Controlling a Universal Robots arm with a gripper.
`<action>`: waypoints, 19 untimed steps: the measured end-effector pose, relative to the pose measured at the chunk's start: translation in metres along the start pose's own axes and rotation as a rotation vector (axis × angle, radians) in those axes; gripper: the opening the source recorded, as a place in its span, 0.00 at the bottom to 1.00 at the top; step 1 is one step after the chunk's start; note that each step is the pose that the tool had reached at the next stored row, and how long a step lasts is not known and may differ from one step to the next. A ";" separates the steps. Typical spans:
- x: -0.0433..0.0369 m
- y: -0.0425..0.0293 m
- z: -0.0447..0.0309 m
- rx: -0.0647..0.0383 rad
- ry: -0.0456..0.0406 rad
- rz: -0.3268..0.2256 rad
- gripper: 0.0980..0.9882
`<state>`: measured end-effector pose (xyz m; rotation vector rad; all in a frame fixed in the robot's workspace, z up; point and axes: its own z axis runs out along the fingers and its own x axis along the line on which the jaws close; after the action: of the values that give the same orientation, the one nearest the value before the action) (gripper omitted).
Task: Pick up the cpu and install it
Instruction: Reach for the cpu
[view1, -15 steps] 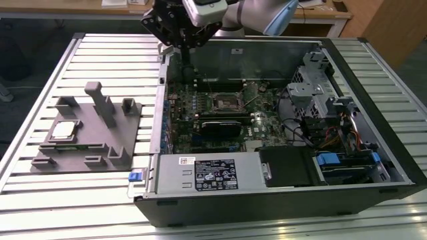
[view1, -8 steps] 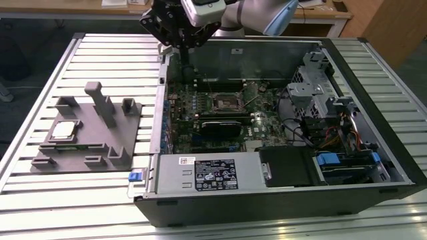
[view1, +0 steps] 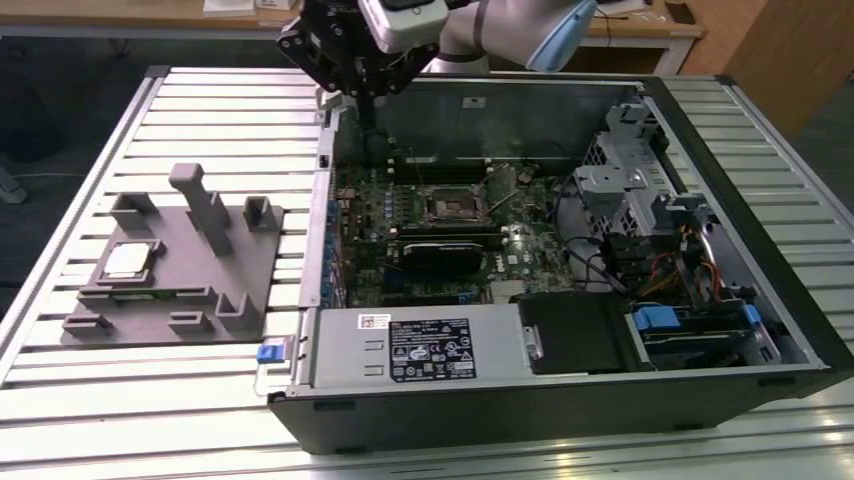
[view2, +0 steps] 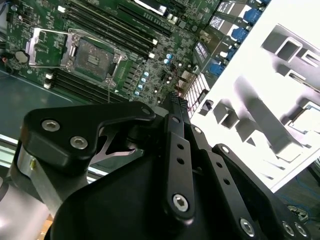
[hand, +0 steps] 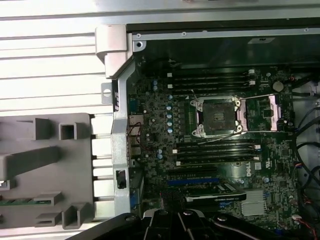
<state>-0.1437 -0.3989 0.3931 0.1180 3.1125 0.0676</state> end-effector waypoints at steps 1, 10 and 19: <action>0.0002 0.0000 0.0000 0.000 0.0000 0.000 0.01; 0.0028 -0.0002 0.0000 0.000 0.0000 0.000 0.01; 0.0048 -0.0004 0.0000 0.000 0.0000 0.000 0.01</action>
<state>-0.1485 -0.3989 0.3929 0.1180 3.1125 0.0676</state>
